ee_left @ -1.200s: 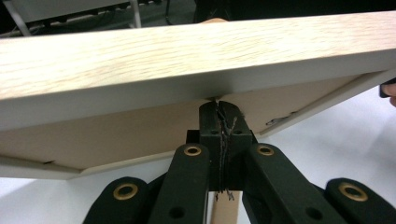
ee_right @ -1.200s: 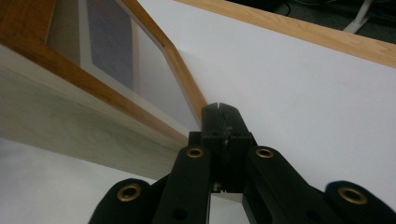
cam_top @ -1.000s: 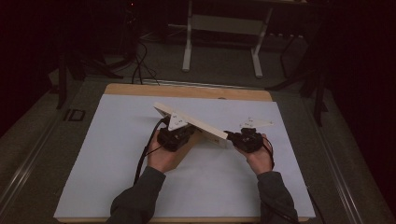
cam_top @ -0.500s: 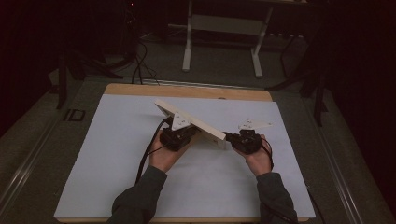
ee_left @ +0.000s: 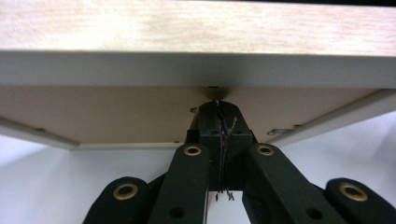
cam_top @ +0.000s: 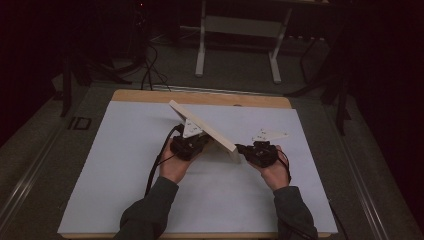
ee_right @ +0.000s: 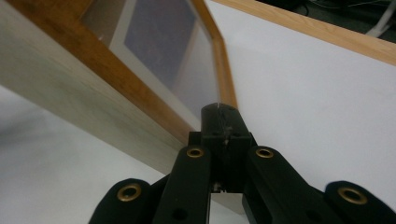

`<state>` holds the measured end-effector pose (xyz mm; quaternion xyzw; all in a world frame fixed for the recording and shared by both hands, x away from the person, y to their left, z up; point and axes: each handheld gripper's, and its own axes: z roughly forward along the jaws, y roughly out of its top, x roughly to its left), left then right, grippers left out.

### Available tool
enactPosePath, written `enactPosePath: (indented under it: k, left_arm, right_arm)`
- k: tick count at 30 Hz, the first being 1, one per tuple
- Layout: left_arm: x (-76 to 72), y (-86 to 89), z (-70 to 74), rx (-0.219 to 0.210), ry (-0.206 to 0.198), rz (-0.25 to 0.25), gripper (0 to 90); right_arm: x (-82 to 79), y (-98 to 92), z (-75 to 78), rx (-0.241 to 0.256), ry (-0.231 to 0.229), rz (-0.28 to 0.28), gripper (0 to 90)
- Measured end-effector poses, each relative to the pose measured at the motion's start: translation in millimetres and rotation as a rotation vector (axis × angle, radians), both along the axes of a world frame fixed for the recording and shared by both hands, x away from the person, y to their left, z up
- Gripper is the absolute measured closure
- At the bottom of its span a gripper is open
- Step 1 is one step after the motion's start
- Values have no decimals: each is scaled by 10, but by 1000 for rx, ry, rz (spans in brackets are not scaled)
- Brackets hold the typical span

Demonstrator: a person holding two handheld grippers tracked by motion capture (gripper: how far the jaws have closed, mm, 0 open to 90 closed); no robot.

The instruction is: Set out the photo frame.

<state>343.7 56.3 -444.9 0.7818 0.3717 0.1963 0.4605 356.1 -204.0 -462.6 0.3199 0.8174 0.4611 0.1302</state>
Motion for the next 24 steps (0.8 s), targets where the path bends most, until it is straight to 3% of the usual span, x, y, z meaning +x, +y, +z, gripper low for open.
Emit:
enactPosePath:
  k: [13, 19, 24]
  left_arm:
    - [36, 17, -13, -9, 13, 14, 900]
    - [-61, -23, 5, -10, -5, -16, 900]
    - [-37, -8, -5, -3, -2, -17, 900]
  right_arm:
    - [-56, 107, 9, -19, -9, 57, 900]
    - [-58, 143, 8, -22, -8, 69, 900]
    - [-68, 154, 13, -29, -7, 77, 900]
